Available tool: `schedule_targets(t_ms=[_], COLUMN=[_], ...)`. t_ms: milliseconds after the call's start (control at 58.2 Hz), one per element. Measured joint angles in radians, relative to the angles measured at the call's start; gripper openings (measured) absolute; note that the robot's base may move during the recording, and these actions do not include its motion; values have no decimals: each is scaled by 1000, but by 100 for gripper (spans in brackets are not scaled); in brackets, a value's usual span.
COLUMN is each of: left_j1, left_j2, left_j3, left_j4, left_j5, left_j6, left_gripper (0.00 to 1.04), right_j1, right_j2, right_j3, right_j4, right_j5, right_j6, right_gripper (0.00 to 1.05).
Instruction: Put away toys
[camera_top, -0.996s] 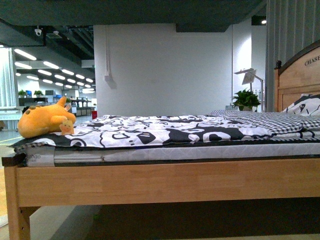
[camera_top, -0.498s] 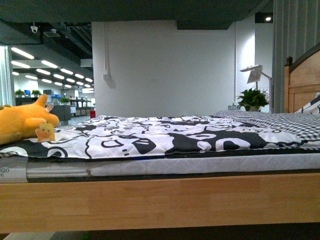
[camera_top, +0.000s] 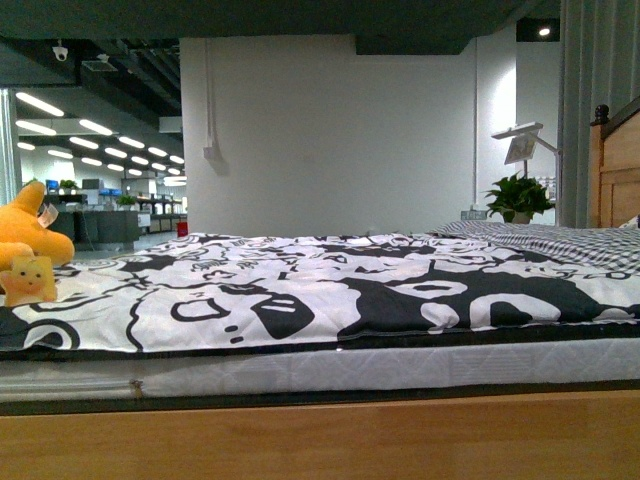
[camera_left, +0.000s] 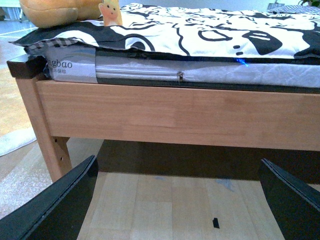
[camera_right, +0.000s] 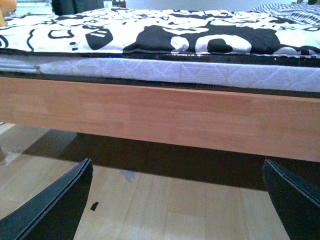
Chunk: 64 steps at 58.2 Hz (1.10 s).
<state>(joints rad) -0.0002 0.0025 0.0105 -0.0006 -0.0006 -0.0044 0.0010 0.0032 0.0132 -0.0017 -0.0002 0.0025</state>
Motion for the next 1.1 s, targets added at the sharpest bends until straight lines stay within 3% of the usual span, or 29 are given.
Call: schedule_targets(t_ms=[1099], left_j1=[0], left_j2=[0], left_j3=[0], left_j4=[0], left_j5=[2], left_j6=[0], left_gripper=[99], right_j1=[0], right_j2=[0], right_j3=[0], right_j4=[0], right_j5=[3], right_j6=[0], right_gripper=[104])
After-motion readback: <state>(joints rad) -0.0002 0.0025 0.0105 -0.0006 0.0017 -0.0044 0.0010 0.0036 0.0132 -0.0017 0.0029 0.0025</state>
